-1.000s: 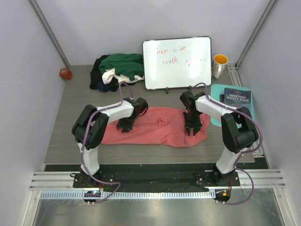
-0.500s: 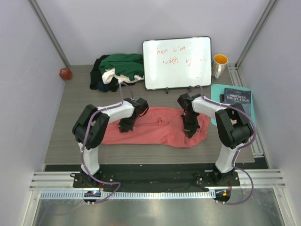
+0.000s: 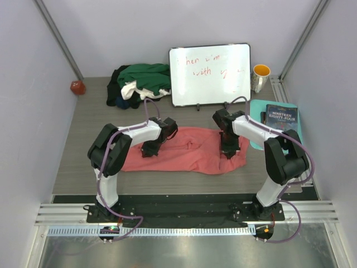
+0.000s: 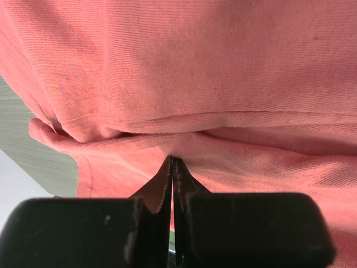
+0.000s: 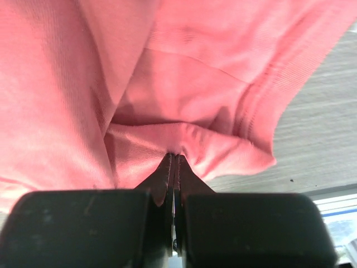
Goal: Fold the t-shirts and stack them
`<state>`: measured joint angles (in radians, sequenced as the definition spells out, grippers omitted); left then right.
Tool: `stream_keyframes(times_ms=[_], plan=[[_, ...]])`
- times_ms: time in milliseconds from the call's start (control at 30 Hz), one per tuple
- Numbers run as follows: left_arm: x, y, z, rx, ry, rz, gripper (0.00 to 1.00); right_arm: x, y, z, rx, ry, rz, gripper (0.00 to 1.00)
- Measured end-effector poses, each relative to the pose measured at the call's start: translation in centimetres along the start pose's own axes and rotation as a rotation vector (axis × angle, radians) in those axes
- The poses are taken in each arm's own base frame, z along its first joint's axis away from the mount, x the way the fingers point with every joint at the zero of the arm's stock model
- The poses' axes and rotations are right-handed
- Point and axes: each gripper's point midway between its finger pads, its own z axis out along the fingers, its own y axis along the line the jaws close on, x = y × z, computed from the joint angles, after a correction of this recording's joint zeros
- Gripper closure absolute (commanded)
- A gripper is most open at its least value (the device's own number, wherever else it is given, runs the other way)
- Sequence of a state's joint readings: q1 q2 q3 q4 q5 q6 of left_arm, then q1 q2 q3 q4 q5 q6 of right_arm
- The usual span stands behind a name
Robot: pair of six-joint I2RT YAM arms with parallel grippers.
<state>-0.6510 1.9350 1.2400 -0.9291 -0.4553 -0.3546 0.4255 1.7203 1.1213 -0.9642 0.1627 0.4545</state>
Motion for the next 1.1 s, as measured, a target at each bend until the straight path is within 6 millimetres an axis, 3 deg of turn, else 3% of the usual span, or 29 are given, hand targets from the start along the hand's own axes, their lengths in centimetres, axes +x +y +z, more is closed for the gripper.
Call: stream_keyframes(times_ms=[300,700,1033,1100], plan=[[0.1,0.0,0.0,-0.017,-0.001,0.007,1.0,-0.9,-1.2,-2.0,0.016,-0.1,0.096,0.99],[0.1,0.0,-0.1,-0.014,0.005,0.009,1.0,0.2,-3.4,-4.6,-0.004,-0.151,0.266,0.99],[0.3,-0.5,-0.8,-0.007,-0.006,0.025,1.0,3.9,-4.5,-6.4,-0.069,-0.198,0.46,0.99],[0.2,-0.5,-1.1,-0.002,-0.015,0.025,1.0,4.8,-5.0,-7.1,-0.092,-0.224,0.502,0.95]])
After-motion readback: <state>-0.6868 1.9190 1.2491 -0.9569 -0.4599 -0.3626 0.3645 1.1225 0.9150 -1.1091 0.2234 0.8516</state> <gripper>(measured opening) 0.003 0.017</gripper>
